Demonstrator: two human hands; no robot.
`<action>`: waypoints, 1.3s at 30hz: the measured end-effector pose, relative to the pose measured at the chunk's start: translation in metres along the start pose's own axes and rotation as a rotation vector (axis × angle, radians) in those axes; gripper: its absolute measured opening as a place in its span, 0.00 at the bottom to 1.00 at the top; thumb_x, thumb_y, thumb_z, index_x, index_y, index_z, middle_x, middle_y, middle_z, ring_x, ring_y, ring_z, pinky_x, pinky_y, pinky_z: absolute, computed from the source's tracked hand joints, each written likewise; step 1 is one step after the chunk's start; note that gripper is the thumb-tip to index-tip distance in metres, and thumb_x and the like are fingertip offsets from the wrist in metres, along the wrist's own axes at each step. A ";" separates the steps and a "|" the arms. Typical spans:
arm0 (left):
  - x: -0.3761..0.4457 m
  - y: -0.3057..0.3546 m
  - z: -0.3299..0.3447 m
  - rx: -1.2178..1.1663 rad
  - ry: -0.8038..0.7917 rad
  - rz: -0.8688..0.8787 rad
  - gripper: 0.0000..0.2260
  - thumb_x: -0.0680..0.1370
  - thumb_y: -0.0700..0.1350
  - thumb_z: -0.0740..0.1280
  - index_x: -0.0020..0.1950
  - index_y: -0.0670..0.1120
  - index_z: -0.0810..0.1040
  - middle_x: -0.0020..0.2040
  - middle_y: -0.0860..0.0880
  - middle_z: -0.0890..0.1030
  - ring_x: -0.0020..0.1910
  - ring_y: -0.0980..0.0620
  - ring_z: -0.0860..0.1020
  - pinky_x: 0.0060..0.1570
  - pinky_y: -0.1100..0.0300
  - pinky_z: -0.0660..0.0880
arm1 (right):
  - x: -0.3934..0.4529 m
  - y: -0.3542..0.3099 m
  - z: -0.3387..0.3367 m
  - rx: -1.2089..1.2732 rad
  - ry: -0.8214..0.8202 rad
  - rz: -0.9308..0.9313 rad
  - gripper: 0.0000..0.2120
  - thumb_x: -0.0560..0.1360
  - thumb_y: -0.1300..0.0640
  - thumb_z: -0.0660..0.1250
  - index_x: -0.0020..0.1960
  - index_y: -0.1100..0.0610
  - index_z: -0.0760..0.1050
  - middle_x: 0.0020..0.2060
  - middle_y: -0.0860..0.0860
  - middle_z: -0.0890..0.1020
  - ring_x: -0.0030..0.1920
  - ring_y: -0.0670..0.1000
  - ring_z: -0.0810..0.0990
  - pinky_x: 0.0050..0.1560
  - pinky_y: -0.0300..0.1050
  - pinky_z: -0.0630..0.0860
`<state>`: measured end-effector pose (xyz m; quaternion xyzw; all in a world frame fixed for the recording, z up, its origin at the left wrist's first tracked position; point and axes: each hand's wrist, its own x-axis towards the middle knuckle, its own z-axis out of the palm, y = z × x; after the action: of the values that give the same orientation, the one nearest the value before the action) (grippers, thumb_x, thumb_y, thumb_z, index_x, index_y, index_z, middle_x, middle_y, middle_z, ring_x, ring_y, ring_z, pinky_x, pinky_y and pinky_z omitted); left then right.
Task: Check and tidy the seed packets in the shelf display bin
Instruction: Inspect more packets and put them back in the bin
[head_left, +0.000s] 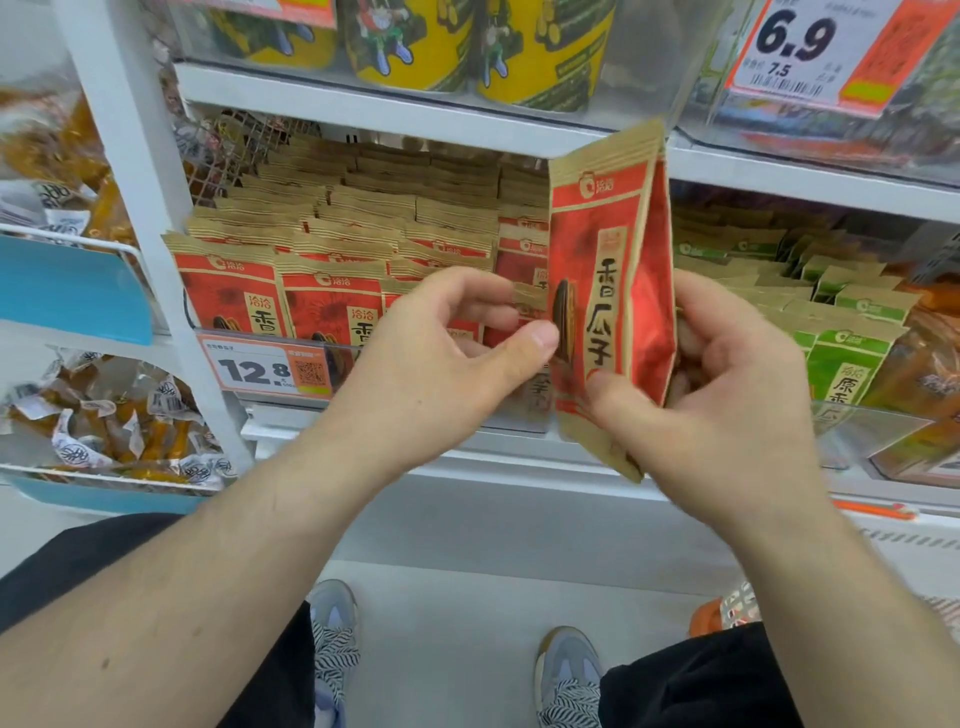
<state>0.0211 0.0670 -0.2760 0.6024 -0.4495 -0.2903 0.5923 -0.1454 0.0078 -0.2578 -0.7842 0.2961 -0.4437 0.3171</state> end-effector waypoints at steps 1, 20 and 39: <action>-0.003 0.001 0.001 -0.079 -0.025 0.015 0.23 0.65 0.60 0.74 0.56 0.53 0.77 0.50 0.54 0.83 0.48 0.47 0.84 0.47 0.44 0.81 | -0.003 0.000 0.003 -0.154 0.013 -0.079 0.26 0.64 0.57 0.73 0.62 0.48 0.77 0.42 0.41 0.84 0.36 0.44 0.82 0.36 0.38 0.78; 0.004 -0.009 0.004 -0.328 -0.337 -0.296 0.14 0.70 0.49 0.71 0.53 0.46 0.81 0.47 0.47 0.85 0.46 0.49 0.83 0.47 0.48 0.80 | 0.009 0.014 0.008 0.234 -0.072 0.377 0.12 0.77 0.60 0.68 0.35 0.56 0.80 0.31 0.52 0.84 0.33 0.51 0.83 0.34 0.49 0.79; 0.004 -0.008 0.004 -0.373 -0.264 -0.292 0.12 0.69 0.47 0.68 0.49 0.43 0.83 0.41 0.45 0.85 0.36 0.51 0.83 0.32 0.57 0.80 | 0.013 0.007 -0.001 0.339 -0.177 0.503 0.13 0.79 0.57 0.63 0.38 0.61 0.76 0.19 0.46 0.75 0.19 0.44 0.65 0.22 0.36 0.60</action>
<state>0.0211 0.0610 -0.2838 0.4983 -0.3699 -0.5263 0.5812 -0.1425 -0.0063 -0.2562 -0.6579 0.3740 -0.3244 0.5675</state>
